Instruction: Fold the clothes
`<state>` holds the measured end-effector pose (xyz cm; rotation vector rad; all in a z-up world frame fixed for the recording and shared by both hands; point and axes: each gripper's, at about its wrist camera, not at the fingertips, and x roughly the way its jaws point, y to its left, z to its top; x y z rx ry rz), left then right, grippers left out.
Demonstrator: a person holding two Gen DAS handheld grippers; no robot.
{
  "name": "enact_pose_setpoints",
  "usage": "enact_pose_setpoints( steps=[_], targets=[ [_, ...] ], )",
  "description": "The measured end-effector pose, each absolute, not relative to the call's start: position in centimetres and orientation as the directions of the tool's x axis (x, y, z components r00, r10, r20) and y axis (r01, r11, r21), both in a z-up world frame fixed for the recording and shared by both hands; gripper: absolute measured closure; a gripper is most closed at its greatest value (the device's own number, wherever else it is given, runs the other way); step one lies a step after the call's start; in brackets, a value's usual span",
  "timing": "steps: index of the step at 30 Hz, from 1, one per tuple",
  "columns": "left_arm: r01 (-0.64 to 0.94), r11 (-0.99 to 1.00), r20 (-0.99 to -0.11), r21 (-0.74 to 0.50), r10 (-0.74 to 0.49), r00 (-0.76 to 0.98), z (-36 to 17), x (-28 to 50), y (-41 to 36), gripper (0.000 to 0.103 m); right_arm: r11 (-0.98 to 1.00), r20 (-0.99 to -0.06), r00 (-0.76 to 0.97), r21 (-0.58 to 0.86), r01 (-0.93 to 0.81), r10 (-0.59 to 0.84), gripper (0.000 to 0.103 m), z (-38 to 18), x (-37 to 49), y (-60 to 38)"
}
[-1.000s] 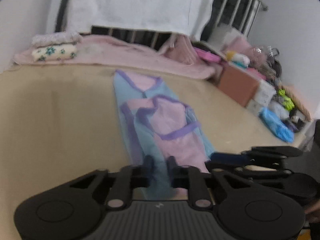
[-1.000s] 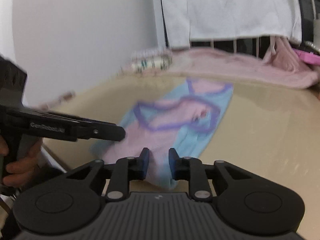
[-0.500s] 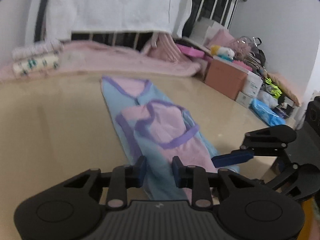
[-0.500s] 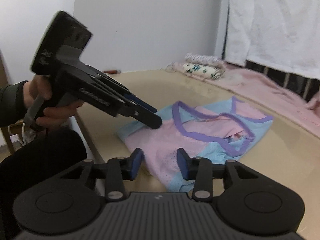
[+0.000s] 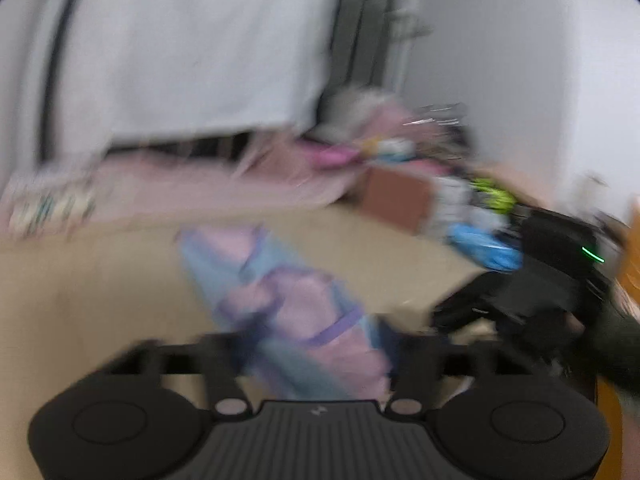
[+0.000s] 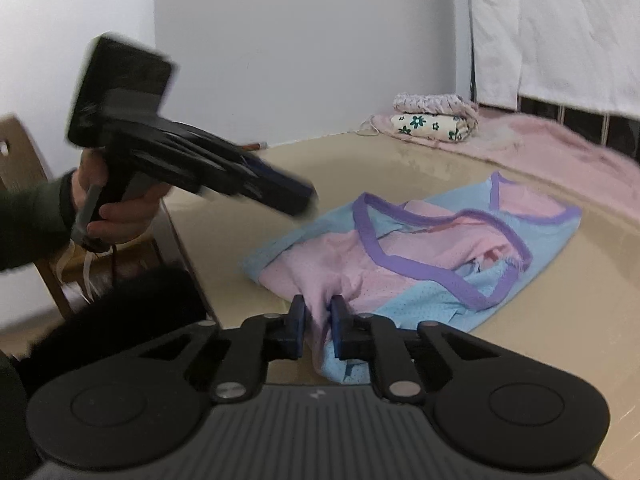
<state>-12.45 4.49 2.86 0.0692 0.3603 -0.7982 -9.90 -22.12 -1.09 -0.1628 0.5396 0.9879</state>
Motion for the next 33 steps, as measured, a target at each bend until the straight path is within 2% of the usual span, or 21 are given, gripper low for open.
enact_pose_setpoints(
  steps=[2, 6, 9, 10, 11, 12, 13, 14, 15, 17, 19, 20, 21, 23, 25, 28, 31, 32, 33],
  targets=[
    [0.765, 0.637, -0.295, 0.096, -0.716, 0.633, 2.3, -15.2, 3.8, 0.019, 0.533, -0.487, 0.400, 0.170, -0.829, 0.777, 0.091, -0.9, -9.8, -23.0],
    [0.759, 0.550, -0.316, 0.348, -0.694, 0.647, -0.5, -17.9, 1.1, 0.019, 0.486, -0.469, 0.323, 0.281, -0.828, 0.822, 0.091, -0.7, -9.5, -24.3],
    [0.721, 0.504, -0.314, 0.476, -0.668, 0.675, -2.3, -18.5, -0.2, 0.020, 0.449, -0.459, 0.266, 0.353, -0.821, 0.848, 0.091, -0.5, -9.5, -25.2],
    [0.738, 0.485, -0.327, 0.470, -0.680, 0.656, -2.5, -18.3, -0.4, 0.022, 0.436, -0.454, 0.247, 0.377, -0.818, 0.856, 0.091, -0.5, -9.5, -25.4],
    [0.754, 0.466, -0.341, 0.463, -0.692, 0.637, -2.7, -18.1, -0.5, 0.027, 0.423, -0.449, 0.228, 0.400, -0.813, 0.864, 0.091, -0.5, -9.5, -25.7],
    [0.774, 0.450, -0.360, 0.446, -0.701, 0.615, -2.8, -17.7, -0.6, 0.046, 0.410, -0.444, 0.210, 0.421, -0.809, 0.871, 0.091, -0.4, -9.5, -26.0],
    [0.807, 0.448, -0.403, 0.386, -0.705, 0.584, -2.7, -16.8, -0.6, 0.073, 0.401, -0.439, 0.199, 0.435, -0.806, 0.876, 0.091, -0.3, -9.7, -26.1],
    [0.835, 0.446, -0.442, 0.323, -0.708, 0.550, -2.7, -15.9, -0.7, 0.084, 0.398, -0.438, 0.193, 0.443, -0.803, 0.878, 0.091, -0.2, -9.9, -26.2],
    [0.856, 0.446, -0.473, 0.263, -0.713, 0.517, -2.6, -15.0, -0.6, 0.086, 0.398, -0.442, 0.190, 0.446, -0.802, 0.877, 0.091, -0.1, -10.0, -26.3],
    [0.870, 0.465, -0.479, 0.166, -0.733, 0.483, -2.2, -13.5, -0.2, 0.087, 0.413, -0.460, 0.198, 0.432, -0.802, 0.865, 0.086, 0.0, -10.5, -26.4],
    [0.867, 0.493, -0.489, 0.073, -0.739, 0.462, -1.9, -12.0, 0.3, 0.088, 0.450, -0.458, 0.250, 0.403, -0.797, 0.853, 0.053, 0.4, -11.2, -26.7],
    [0.866, 0.500, -0.497, 0.024, -0.746, 0.444, -1.9, -11.3, 0.5, 0.088, 0.465, -0.450, 0.279, 0.381, -0.799, 0.848, 0.022, 0.7, -11.7, -26.9],
    [0.864, 0.503, -0.502, -0.023, -0.753, 0.425, -1.9, -10.8, 0.7, 0.089, 0.472, -0.425, 0.315, 0.340, -0.813, 0.848, 0.009, 1.0, -12.9, -27.2],
    [0.864, 0.495, -0.516, -0.089, -0.765, 0.385, -1.6, -10.1, 1.1, 0.089, 0.495, -0.419, 0.392, 0.168, -0.853, 0.819, 0.004, 1.6, -15.5, -27.2],
    [0.869, 0.476, -0.533, -0.134, -0.774, 0.341, -1.1, -9.8, 1.4, 0.091, 0.531, -0.471, 0.503, -0.084, -0.843, 0.725, 0.004, 1.0, -17.9, -25.6],
    [0.879, 0.443, -0.563, -0.177, -0.778, 0.279, -0.3, -10.1, 1.9, 0.091, 0.477, -0.460, 0.617, -0.393, -0.786, 0.638, 0.005, -1.2, -20.3, -23.1],
    [0.879, 0.409, -0.579, -0.245, -0.789, 0.206, 0.5, -10.5, 2.9, 0.091, 0.434, -0.430, 0.602, -0.430, -0.792, 0.672, 0.013, -1.9, -20.4, -22.0],
    [0.876, 0.397, -0.580, -0.274, -0.795, 0.178, 0.8, -10.6, 3.2, 0.091, 0.425, -0.429, 0.577, -0.402, -0.811, 0.696, 0.026, -1.9, -20.1, -21.9],
    [0.868, 0.387, -0.578, -0.311, -0.802, 0.150, 1.0, -10.6, 3.6, 0.091, 0.410, -0.435, 0.540, -0.360, -0.838, 0.721, 0.051, -1.7, -19.7, -21.8]
  ],
)
